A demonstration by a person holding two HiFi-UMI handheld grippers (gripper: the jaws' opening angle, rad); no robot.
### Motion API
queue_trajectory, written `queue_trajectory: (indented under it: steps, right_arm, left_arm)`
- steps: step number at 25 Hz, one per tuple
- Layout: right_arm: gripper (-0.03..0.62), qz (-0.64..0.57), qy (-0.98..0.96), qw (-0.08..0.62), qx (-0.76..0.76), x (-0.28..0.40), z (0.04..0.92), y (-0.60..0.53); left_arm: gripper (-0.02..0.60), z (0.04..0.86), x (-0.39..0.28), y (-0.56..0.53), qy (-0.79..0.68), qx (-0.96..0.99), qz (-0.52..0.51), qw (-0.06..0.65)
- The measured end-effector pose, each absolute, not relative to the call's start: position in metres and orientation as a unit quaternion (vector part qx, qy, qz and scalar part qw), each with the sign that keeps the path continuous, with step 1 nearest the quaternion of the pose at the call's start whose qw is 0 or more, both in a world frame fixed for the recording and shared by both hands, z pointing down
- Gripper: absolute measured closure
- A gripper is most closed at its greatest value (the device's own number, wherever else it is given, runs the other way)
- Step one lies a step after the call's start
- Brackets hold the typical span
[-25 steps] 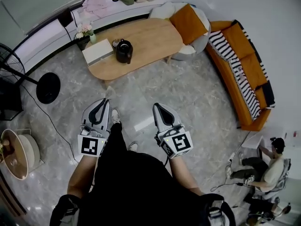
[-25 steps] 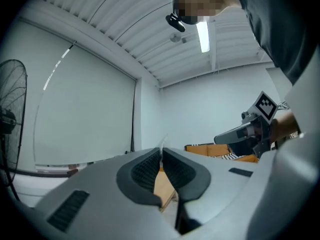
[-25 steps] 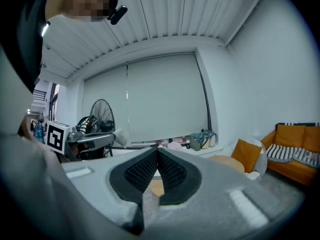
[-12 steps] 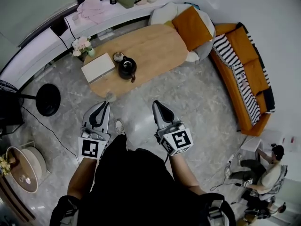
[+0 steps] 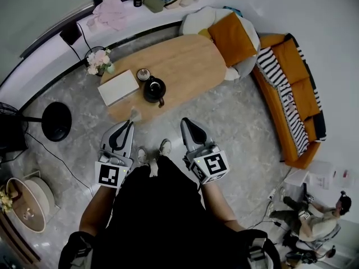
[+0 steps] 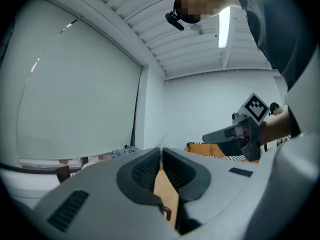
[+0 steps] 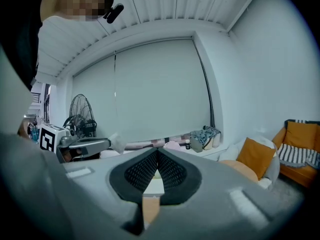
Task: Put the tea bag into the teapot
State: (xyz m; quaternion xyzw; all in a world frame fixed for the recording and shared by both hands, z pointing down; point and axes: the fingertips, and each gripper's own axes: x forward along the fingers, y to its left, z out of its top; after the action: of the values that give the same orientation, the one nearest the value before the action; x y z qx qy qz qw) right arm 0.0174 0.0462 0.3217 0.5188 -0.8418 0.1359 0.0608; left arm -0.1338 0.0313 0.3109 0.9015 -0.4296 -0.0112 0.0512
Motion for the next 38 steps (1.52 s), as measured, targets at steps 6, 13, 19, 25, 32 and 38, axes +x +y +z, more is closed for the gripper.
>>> queue_trajectory:
  steps: [6,13,19,25,32,38]
  right_arm:
    - [0.589,0.139,-0.85,0.042,0.507,0.043,0.32,0.014]
    - [0.589,0.143,-0.867,0.036,0.476,0.059,0.322,-0.041]
    - [0.589,0.173,-0.874,0.057,0.45,0.067,0.354,-0.063]
    - [0.589,0.185,-0.878,0.064,0.436,0.063,0.395,-0.089]
    - [0.589,0.189,-0.883,0.05,0.428,0.052,0.429,-0.109]
    - [0.589,0.211,-0.884,0.057,0.413,0.049,0.475,-0.114]
  left_arm:
    - [0.56,0.305,-0.107,0.006,-0.439,0.898,-0.007,0.038]
    - [0.56,0.306,-0.088,-0.032,-0.46,0.887,0.01,0.042]
    - [0.56,0.337,-0.081,-0.054,-0.487,0.87,0.035,0.068]
    - [0.56,0.38,-0.074,-0.077,-0.486,0.867,0.063,0.084]
    - [0.56,0.44,-0.068,-0.095,-0.487,0.862,0.088,0.105]
    - [0.56,0.488,-0.057,-0.115,-0.485,0.86,0.098,0.126]
